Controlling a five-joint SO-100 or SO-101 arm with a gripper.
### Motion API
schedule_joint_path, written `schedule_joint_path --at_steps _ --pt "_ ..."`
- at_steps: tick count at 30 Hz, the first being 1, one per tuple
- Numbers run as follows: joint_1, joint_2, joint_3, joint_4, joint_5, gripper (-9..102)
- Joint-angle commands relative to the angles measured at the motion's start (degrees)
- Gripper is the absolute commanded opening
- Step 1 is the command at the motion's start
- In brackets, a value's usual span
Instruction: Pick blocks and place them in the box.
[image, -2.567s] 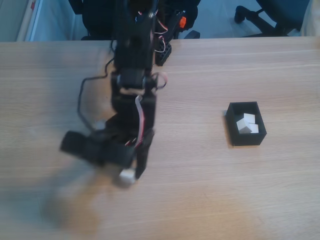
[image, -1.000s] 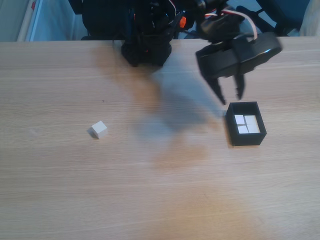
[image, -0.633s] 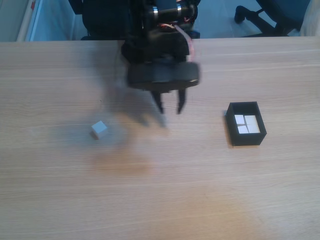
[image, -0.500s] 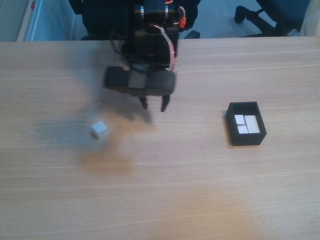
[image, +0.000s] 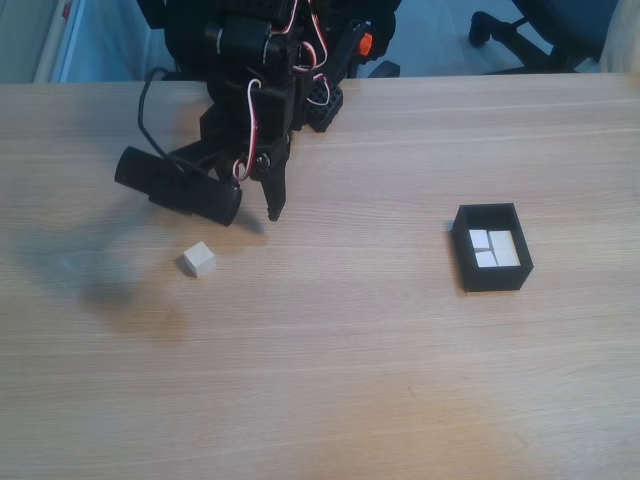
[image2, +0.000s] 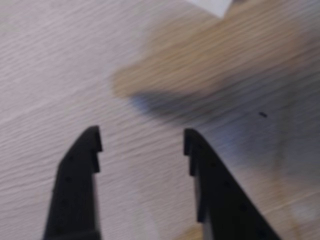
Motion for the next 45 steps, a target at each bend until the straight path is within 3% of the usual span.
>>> schedule_joint_path --at_steps 1,7,20,33,45 --pt "1.9 -1.9 -1.2 -3.3 -1.1 18" --pt "4.7 -7.4 -2.7 -9.1 -4.1 18" --pt "9.4 -21.2 -16.8 -11.2 -7.3 19" --pt "10.2 -26.3 -19.9 -14.1 -7.9 18" --pt "9.0 -26.8 -19.4 -15.3 -7.7 0"
